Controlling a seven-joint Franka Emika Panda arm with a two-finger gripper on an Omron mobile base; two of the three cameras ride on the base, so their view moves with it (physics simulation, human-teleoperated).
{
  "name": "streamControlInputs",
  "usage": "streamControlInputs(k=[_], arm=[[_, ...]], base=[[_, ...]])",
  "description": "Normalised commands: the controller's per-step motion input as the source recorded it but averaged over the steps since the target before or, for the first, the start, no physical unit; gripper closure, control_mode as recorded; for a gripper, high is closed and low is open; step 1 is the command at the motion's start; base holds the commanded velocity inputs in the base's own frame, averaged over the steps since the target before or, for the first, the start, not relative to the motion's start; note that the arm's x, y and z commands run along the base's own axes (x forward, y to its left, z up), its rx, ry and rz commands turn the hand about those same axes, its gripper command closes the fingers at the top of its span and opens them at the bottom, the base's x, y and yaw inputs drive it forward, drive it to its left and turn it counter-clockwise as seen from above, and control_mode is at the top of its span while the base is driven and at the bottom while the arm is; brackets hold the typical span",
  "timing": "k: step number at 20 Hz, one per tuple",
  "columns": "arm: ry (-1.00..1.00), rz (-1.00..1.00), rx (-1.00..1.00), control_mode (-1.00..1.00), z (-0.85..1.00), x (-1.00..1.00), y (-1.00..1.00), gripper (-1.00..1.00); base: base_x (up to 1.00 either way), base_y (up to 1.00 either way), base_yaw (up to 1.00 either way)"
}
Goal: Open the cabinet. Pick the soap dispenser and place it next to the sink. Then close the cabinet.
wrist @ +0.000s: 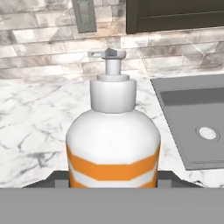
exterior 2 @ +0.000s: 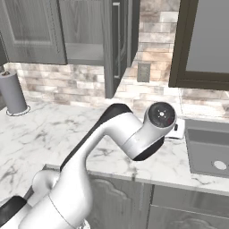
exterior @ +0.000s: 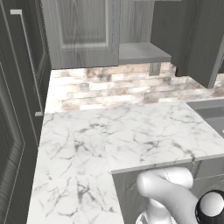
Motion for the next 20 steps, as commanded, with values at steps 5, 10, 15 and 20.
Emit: streamControlInputs(k=[5,10,15,20], arm=[[0.0,0.0,0.0,-1.0,-0.33,0.77,-0.06,1.0],[0.0,0.03,0.0,-1.0,-0.27,0.71,-0.02,1.0],[0.0,0.07,0.0,-1.0,-0.23,0.35,-0.02,1.0],[0.0,0.1,0.0,-1.0,-0.05,0.0,-0.02,1.0]], base=[[0.0,0.0,0.0],[0.0,0.0,0.0],[0.0,0.0,0.0],[0.0,0.0,0.0]])
